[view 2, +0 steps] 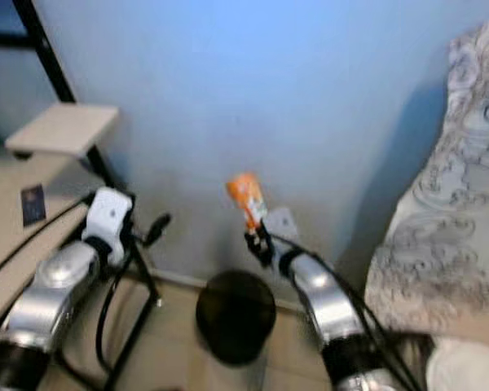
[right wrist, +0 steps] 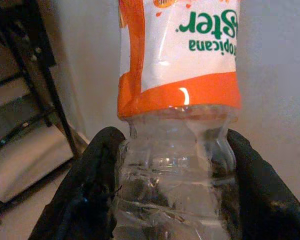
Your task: Clean up the room
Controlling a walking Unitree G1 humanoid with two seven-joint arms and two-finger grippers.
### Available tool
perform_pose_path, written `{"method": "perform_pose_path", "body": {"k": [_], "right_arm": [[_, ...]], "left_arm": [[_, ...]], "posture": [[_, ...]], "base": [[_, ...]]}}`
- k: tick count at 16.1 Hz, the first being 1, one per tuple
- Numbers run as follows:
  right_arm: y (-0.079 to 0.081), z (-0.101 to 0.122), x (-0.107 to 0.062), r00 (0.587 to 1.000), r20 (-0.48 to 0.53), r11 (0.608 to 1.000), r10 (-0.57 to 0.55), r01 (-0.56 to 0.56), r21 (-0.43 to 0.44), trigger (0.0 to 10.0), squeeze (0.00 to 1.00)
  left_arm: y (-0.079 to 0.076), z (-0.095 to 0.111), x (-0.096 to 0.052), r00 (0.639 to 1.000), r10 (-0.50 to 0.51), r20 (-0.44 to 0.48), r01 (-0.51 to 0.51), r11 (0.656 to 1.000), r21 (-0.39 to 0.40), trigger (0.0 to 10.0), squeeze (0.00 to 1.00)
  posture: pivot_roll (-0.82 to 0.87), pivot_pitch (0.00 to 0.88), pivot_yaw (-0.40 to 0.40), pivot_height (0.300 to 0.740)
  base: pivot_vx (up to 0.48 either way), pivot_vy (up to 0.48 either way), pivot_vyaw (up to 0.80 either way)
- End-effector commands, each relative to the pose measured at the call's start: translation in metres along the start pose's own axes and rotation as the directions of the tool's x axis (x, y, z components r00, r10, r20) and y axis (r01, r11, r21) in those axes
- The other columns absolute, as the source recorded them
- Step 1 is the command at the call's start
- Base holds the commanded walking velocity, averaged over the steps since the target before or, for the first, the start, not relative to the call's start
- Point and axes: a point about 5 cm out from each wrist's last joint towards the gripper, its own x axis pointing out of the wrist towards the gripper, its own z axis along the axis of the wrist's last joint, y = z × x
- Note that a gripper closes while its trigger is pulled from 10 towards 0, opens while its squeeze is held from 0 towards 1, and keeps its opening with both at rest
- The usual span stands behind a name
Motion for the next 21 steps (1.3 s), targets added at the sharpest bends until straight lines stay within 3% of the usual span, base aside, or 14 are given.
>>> {"method": "perform_pose_path", "body": {"k": [1,5,6,8,9,11,12,15,17,18,19,20,21], "right_arm": [[-0.007,-0.008,-0.003,0.998,-0.055,0.999,-0.001,-0.001,-0.042,10.0,0.0],[-0.005,-0.019,-0.001,0.985,-0.159,0.99,0.067,-0.085,-0.111,10.0,0.0],[-0.004,-0.024,0.005,0.978,-0.193,0.985,0.084,-0.11,-0.13,10.0,0.0],[-0.002,-0.031,0.009,0.968,-0.235,0.982,0.087,-0.123,-0.144,10.0,0.0],[-0.002,-0.038,0.013,0.958,-0.277,0.982,0.069,-0.115,-0.152,10.0,0.0],[-0.001,-0.042,0.016,0.949,-0.31,0.981,0.057,-0.112,-0.16,10.0,0.0],[0.002,-0.044,0.022,0.941,-0.334,0.981,0.047,-0.106,-0.162,10.0,0.0],[0.011,-0.039,0.032,0.943,-0.329,0.984,0.044,-0.098,-0.147,10.0,0.0],[0.015,-0.032,0.037,0.949,-0.312,0.985,0.049,-0.098,-0.142,10.0,0.0],[0.017,-0.03,0.039,0.95,-0.308,0.984,0.046,-0.096,-0.15,10.0,0.07],[0.017,-0.03,0.04,0.951,-0.306,0.985,0.044,-0.092,-0.145,10.0,0.36],[0.017,-0.03,0.04,0.951,-0.306,0.986,0.044,-0.091,-0.142,10.0,1.0],[0.018,-0.03,0.04,0.951,-0.306,0.986,0.048,-0.094,-0.138,10.0,1.0]], "left_arm": [[-0.008,0.002,0.002,0.998,-0.068,-0.004,0.068,0.997,0.037,10.0,0.0],[-0.012,-0.005,-0.001,0.978,-0.2,-0.067,0.206,0.972,0.111,10.0,0.0],[-0.012,-0.008,-0.005,0.957,-0.276,-0.093,0.286,0.95,0.124,10.0,0.0],[-0.012,-0.009,-0.007,0.934,-0.337,-0.118,0.351,0.926,0.136,10.0,0.0],[-0.014,-0.011,-0.011,0.901,-0.408,-0.147,0.428,0.892,0.147,10.0,0.0],[-0.016,-0.014,-0.016,0.867,-0.463,-0.184,0.49,0.859,0.146,10.0,0.0],[-0.017,-0.018,-0.022,0.816,-0.532,-0.227,0.569,0.809,0.147,10.0,0.0],[-0.016,-0.019,-0.026,0.779,-0.566,-0.269,0.617,0.769,0.17,10.0,0.0],[-0.015,-0.02,-0.026,0.777,-0.565,-0.277,0.619,0.765,0.177,10.0,0.0],[-0.015,-0.02,-0.026,0.776,-0.564,-0.282,0.62,0.764,0.18,10.0,0.0],[-0.014,-0.02,-0.026,0.777,-0.562,-0.285,0.619,0.764,0.181,10.0,0.0],[-0.014,-0.02,-0.026,0.776,-0.563,-0.286,0.62,0.763,0.181,10.0,0.0],[-0.014,-0.02,-0.026,0.775,-0.564,-0.287,0.622,0.762,0.18,10.0,0.0]], "posture": [[0.03,0.0,0.036,0.74],[0.03,0.0,0.035,0.74],[0.04,0.0,0.028,0.74],[0.04,0.0,0.026,0.74],[0.04,0.0,0.022,0.74],[0.05,0.0,0.018,0.74],[0.05,0.0,0.018,0.74],[0.06,0.0,0.008,0.74],[0.06,0.0,0.007,0.74],[0.07,0.0,0.006,0.74],[0.07,0.0,0.005,0.74],[0.07,0.0,0.005,0.74],[0.07,0.0,0.004,0.74]], "base": [[0.319,0.0,0.0],[0.3,0.0,0.0],[0.0,0.0,0.0],[0.0,0.0,0.0],[0.0,0.0,0.0],[0.0,0.0,0.0],[0.0,0.0,0.0],[0.0,0.0,0.0],[0.0,0.0,0.0],[0.0,0.0,0.0],[0.0,0.0,0.0],[0.0,0.0,0.0],[0.0,0.0,0.0]]}}
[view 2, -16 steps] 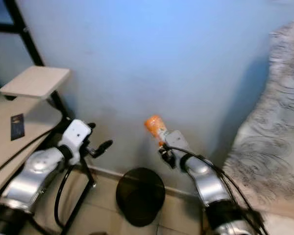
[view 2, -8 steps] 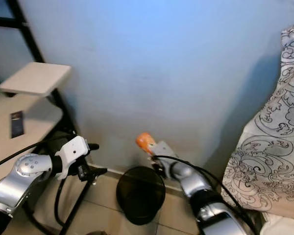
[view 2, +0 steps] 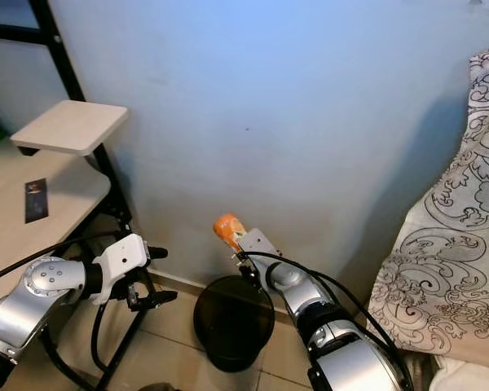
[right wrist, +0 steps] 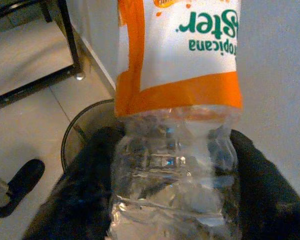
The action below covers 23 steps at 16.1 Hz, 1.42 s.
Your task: Clean up the room
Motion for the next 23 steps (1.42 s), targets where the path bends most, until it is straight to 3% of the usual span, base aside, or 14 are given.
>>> {"method": "perform_pose_path", "body": {"k": [1,4,6,8,14,15,16,17,18,19,21,23], "right_arm": [[-0.003,0.011,0.001,0.999,0.033,1.0,-0.009,0.009,-0.016,10.0,1.0],[0.006,0.01,0.002,0.997,0.046,0.998,0.059,-0.058,-0.009,10.0,1.0],[0.009,0.009,0.002,0.996,0.055,0.996,0.074,-0.077,0.04,10.0,1.0],[0.009,0.004,0.002,0.997,0.034,0.997,0.07,-0.07,0.023,10.0,1.0],[0.004,-0.001,-0.002,0.993,0.098,0.992,0.06,-0.071,0.106,10.0,1.0],[0.0,0.001,-0.004,0.989,0.147,0.987,0.031,-0.054,0.152,10.0,0.7],[-0.005,0.004,-0.007,0.98,0.198,0.979,-0.018,-0.023,0.201,10.0,0.69],[-0.015,0.012,-0.014,0.95,0.291,0.96,-0.115,0.031,0.279,10.0,0.69],[-0.025,0.022,-0.025,0.893,0.384,0.942,-0.233,0.109,0.318,10.0,0.25],[-0.031,0.03,-0.037,0.832,0.45,0.915,-0.324,0.154,0.373,10.0,0.06],[-0.033,0.038,-0.052,0.764,0.497,0.871,-0.412,0.17,0.46,10.0,0.04],[-0.04,0.033,-0.067,0.702,0.48,0.798,-0.526,0.211,0.565,10.0,0.0]], "left_arm": [[0.002,0.002,-0.002,1.0,0.003,-0.013,-0.002,1.0,0.029,10.0,0.0],[0.002,0.002,-0.002,1.0,0.004,-0.013,-0.003,1.0,0.025,10.0,0.0],[0.002,0.002,-0.002,1.0,0.003,-0.013,-0.003,1.0,0.024,10.0,0.0],[0.001,0.001,-0.002,1.0,0.004,-0.015,-0.004,1.0,0.021,10.0,0.0],[0.001,0.002,0.001,1.0,0.015,-0.005,-0.015,1.0,0.006,10.0,0.0],[0.001,0.004,0.002,0.999,0.038,0.011,-0.038,0.999,0.0,10.0,0.0],[0.006,0.009,0.004,0.993,0.104,0.052,-0.103,0.994,-0.018,10.0,0.0],[0.018,0.019,0.007,0.959,0.26,0.116,-0.251,0.964,-0.086,10.0,0.0],[0.028,0.03,0.008,0.901,0.391,0.186,-0.363,0.916,-0.169,10.0,0.0],[0.032,0.038,0.008,0.848,0.474,0.236,-0.422,0.874,-0.241,10.0,0.0],[0.029,0.04,0.011,0.805,0.541,0.244,-0.47,0.832,-0.297,10.0,0.0],[0.02,0.036,0.017,0.799,0.563,0.213,-0.479,0.809,-0.341,10.0,0.0]], "posture": [[0.06,0.0,0.004,0.74],[0.07,0.0,0.002,0.74],[0.07,0.0,0.001,0.74],[0.07,0.0,0.001,0.74],[0.07,0.0,0.005,0.74],[0.06,0.0,0.008,0.74],[0.06,0.0,0.009,0.74],[0.06,0.0,0.013,0.74],[0.05,0.0,0.019,0.74],[0.04,0.0,0.024,0.74],[0.02,0.0,0.033,0.74],[0.02,0.0,0.032,0.74]], "base": [[0.0,0.0,0.0],[0.0,0.0,0.0],[0.0,0.0,0.0],[0.0,0.0,0.0],[0.0,0.0,0.0],[0.0,0.0,0.0],[0.0,0.0,0.0],[0.0,0.0,0.0],[0.0,0.0,0.0],[0.0,0.0,0.0],[0.0,0.0,-0.68],[0.0,0.0,-0.79]]}}
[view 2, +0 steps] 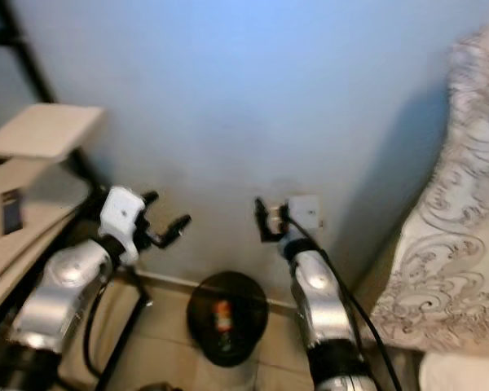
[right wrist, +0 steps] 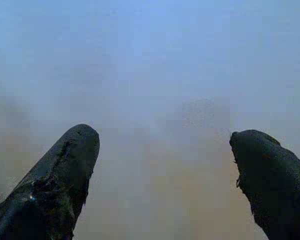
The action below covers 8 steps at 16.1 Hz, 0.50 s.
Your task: Clean up the room
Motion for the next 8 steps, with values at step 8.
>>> {"method": "perform_pose_path", "body": {"k": [8], "right_arm": [[-0.002,0.016,-0.014,0.993,0.065,0.989,-0.103,0.095,0.113,10.0,0.0]], "left_arm": [[0.011,-0.004,-0.008,0.996,0.088,-0.03,-0.088,0.996,0.01,10.0,0.0]], "posture": [[0.03,0.0,0.018,0.74]], "base": [[0.0,0.0,-0.79]]}}
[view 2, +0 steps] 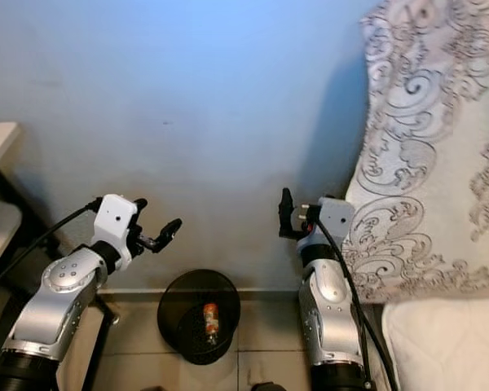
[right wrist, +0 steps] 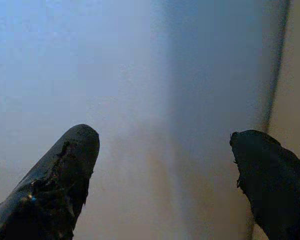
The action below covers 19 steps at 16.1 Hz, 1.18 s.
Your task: Clean up the room
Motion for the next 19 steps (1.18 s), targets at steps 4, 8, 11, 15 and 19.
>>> {"method": "perform_pose_path", "body": {"k": [4,8,11,15,19], "right_arm": [[0.003,0.006,0.001,0.999,0.024,0.999,0.035,-0.035,0.018,10.0,0.0],[0.003,0.007,-0.001,0.997,0.037,0.997,0.072,-0.072,0.008,10.0,0.0],[0.004,0.007,-0.002,0.995,0.038,0.996,0.089,-0.089,0.002,10.0,0.0],[0.024,-0.002,-0.005,0.918,-0.075,0.92,0.39,-0.392,-0.014,10.0,0.0],[0.016,0.007,-0.015,0.738,-0.197,0.751,0.645,-0.66,-0.013,10.0,0.0]], "left_arm": [[-0.006,0.004,-0.002,0.996,-0.087,0.022,0.086,0.996,0.029,10.0,0.0],[-0.01,0.002,-0.004,0.99,-0.139,0.026,0.138,0.99,0.04,10.0,0.0],[-0.011,0.002,-0.004,0.989,-0.149,0.028,0.148,0.988,0.037,10.0,0.0],[-0.01,-0.001,-0.006,0.987,-0.159,0.016,0.158,0.986,0.043,10.0,0.0],[-0.008,-0.001,-0.013,0.98,-0.201,0.006,0.2,0.978,0.063,10.0,0.0]], "posture": [[0.02,0.0,0.008,0.74],[0.02,0.0,0.007,0.74],[0.03,0.0,0.003,0.74],[0.03,0.0,0.001,0.74],[0.02,0.0,0.009,0.74]], "base": [[0.0,0.0,-0.79],[0.0,0.0,-0.79],[0.0,0.0,-0.79],[0.0,0.0,-0.79],[0.0,0.0,-0.78]]}}
